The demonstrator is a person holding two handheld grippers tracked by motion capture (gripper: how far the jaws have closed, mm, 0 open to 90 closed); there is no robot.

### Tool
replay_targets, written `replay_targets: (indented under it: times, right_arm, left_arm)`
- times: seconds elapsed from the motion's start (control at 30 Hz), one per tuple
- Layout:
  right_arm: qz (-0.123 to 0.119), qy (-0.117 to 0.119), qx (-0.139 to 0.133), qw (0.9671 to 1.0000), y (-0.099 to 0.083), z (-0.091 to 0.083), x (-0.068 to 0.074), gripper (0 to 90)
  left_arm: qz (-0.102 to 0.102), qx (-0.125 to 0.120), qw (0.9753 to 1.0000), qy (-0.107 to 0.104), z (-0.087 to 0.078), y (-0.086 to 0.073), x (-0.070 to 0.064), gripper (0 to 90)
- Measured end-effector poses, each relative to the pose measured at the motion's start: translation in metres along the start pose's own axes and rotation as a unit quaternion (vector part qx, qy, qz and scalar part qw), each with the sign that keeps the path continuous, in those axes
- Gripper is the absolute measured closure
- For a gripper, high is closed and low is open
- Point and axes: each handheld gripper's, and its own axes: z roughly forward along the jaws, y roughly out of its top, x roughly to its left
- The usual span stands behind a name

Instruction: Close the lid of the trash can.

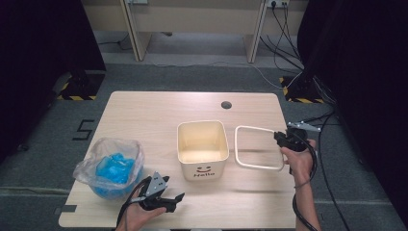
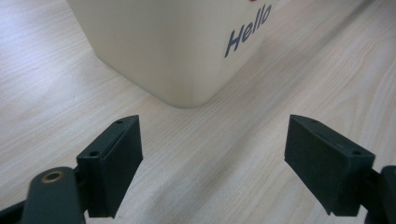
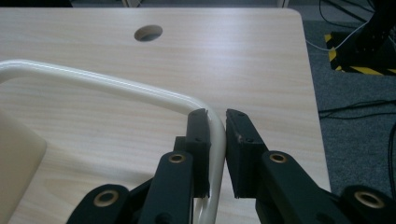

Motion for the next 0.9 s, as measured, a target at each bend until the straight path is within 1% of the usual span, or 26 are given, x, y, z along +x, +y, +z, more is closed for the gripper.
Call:
replay_targets:
  times: [0.07, 0.27, 0.47, 0.53, 0.63, 0.73, 0.9]
  right_arm:
    - [0.004, 0.003, -0.005, 1.0, 0.005, -0.003, 0.001, 80.4]
    - [-0.007, 0.007, -0.019, 0.9998, 0.024, -0.012, 0.005, 80.4]
    - [-0.017, 0.016, -0.033, 0.9992, 0.045, -0.018, 0.017, 80.4]
    - [-0.017, 0.021, -0.038, 0.9989, 0.051, -0.019, 0.023, 80.4]
    - [-0.027, 0.029, -0.043, 0.9983, 0.06, -0.018, 0.036, 80.4]
    - [-0.036, 0.04, -0.044, 0.9976, 0.068, -0.015, 0.051, 80.4]
    - [-0.054, 0.059, -0.044, 0.9958, 0.08, -0.01, 0.078, 80.4]
  left_arm:
    - [0.001, 0.0, 1.0, -0.003, 0.0, 0.002, -0.001, 18.3]
    - [0.003, -0.005, 1.0, -0.003, -0.001, 0.007, -0.002, 18.3]
    - [0.002, -0.005, 1.0, -0.002, -0.002, 0.012, -0.001, 18.2]
    - [0.001, -0.006, 1.0, -0.003, -0.003, 0.013, -0.001, 18.1]
    - [-0.002, -0.009, 0.9999, -0.004, -0.005, 0.017, -0.002, 17.9]
    - [-0.007, -0.018, 0.9998, -0.009, -0.007, 0.021, -0.002, 17.8]
    - [-0.006, -0.027, 0.9996, -0.006, -0.011, 0.026, -0.002, 17.5]
